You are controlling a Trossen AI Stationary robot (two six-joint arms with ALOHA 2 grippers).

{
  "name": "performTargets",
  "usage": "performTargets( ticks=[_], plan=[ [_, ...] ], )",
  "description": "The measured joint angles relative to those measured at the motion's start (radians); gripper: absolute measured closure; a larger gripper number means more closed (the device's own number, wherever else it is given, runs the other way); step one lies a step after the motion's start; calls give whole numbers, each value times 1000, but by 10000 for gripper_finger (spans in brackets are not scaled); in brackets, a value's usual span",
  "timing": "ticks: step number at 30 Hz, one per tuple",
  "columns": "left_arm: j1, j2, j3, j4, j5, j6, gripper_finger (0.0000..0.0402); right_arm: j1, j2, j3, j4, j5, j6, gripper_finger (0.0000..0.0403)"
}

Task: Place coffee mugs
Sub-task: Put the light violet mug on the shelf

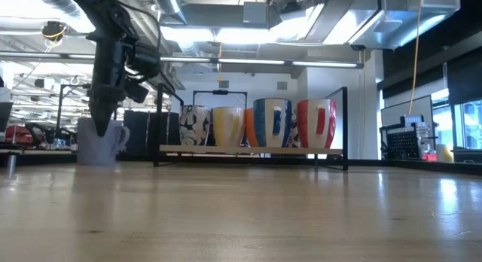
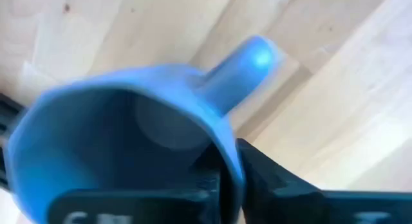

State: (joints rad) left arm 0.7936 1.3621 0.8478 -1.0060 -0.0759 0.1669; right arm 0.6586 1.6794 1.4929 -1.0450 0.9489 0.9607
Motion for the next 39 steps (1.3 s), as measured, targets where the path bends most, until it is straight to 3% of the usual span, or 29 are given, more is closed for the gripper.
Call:
performTargets(
  ticks=[10,16,20,28,39],
  plan=[
    [-128,-136,-2,-75,46,-108,384,-5,5,0,56,-54,10,226],
    [-288,-248,0,-194,110,-254,385,-20,2,0,61,-161,37,223],
    [-426,-311,0,-221,109,-353,385,-19,4,0,75,-209,30,194],
    [-685,-335,0,-167,139,-522,385,-18,5,0,77,-204,22,119],
    [-948,-334,0,45,142,-566,384,-17,102,0,262,-201,82,114]
  ],
)
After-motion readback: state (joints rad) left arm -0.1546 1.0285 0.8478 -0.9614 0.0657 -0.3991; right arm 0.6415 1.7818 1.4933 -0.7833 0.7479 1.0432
